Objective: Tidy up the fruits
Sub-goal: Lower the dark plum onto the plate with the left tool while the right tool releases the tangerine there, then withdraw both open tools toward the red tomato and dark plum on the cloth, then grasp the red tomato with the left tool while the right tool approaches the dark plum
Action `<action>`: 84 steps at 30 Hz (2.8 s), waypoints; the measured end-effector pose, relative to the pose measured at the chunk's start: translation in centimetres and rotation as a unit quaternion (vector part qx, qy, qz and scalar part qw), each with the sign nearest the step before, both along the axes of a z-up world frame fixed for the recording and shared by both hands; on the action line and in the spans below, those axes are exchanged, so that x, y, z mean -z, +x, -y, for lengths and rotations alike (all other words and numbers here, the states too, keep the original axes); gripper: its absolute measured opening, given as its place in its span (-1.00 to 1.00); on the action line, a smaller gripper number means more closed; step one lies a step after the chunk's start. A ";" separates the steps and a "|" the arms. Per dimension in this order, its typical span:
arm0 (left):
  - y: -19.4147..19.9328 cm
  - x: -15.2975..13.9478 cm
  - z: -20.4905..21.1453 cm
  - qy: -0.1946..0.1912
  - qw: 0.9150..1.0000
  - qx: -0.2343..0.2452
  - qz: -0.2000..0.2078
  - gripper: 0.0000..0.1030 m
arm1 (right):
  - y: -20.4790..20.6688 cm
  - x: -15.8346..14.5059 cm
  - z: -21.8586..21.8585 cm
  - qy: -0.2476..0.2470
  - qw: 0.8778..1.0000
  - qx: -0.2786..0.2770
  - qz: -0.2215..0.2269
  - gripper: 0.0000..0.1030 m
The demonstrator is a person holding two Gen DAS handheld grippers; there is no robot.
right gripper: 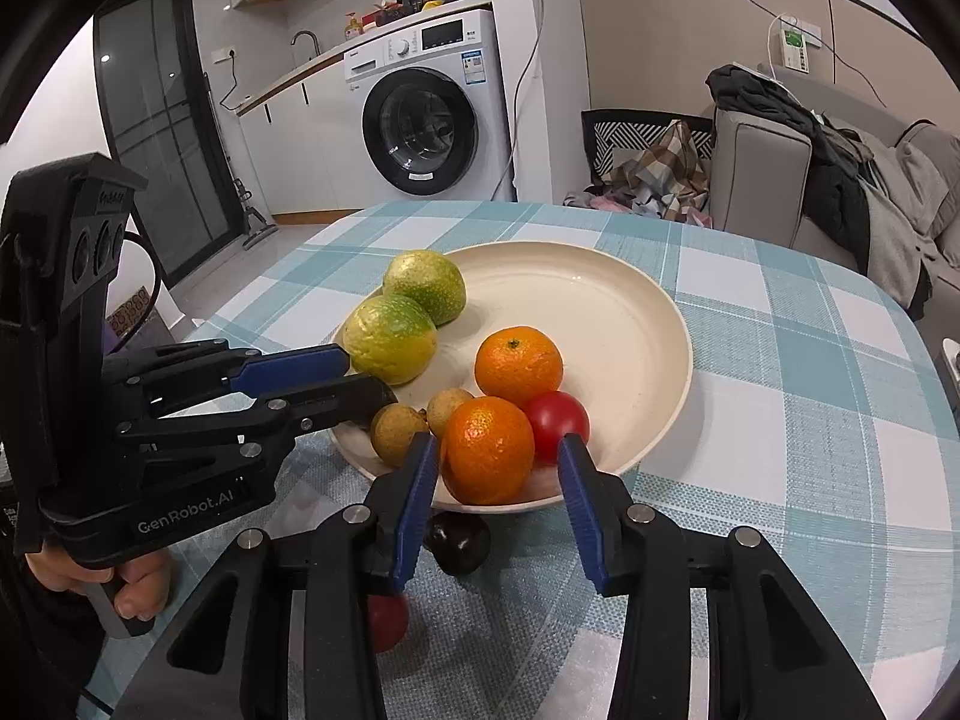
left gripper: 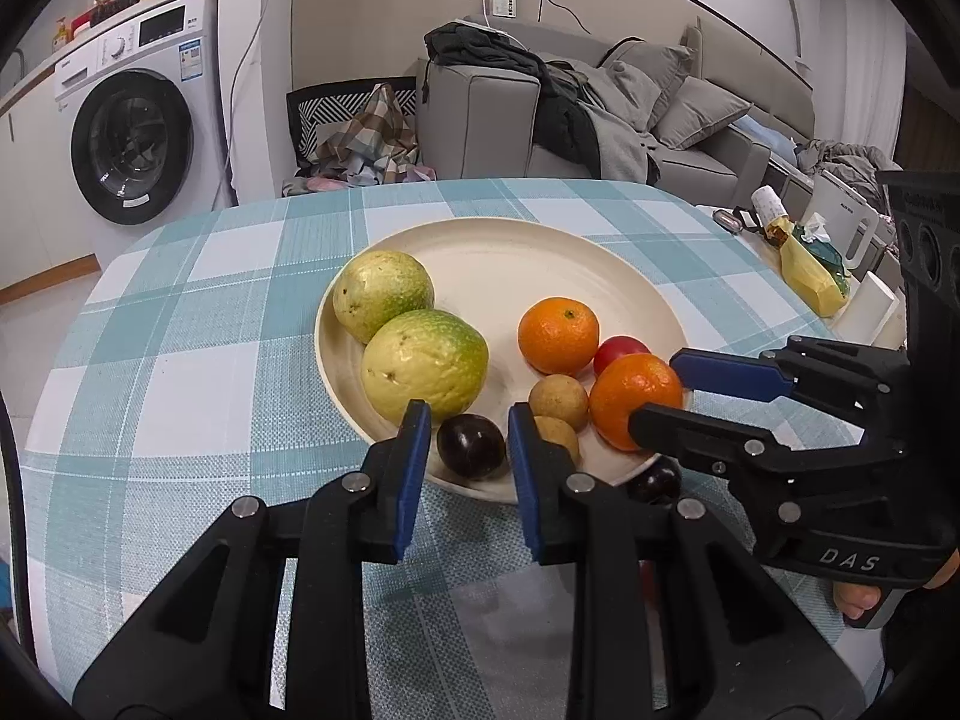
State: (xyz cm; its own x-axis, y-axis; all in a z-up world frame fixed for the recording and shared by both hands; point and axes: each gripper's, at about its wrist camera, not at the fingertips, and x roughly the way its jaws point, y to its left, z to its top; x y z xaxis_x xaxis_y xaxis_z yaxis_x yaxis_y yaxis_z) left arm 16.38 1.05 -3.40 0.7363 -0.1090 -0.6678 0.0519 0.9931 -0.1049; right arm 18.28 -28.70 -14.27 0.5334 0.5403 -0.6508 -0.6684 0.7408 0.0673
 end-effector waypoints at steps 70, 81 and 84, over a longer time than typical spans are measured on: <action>-4.7 1.6 6.3 0.027 0.990 0.117 -0.073 0.83 | -0.3 1.0 4.3 -0.024 0.999 0.027 -0.032 1.00; -4.9 1.7 6.9 0.008 0.985 0.158 -0.074 -0.03 | -0.5 1.0 4.3 -0.023 0.999 0.024 -0.032 1.00; -5.0 1.6 6.9 0.001 0.984 0.165 -0.074 -0.22 | -0.5 1.0 4.3 -0.023 0.999 0.024 -0.032 1.00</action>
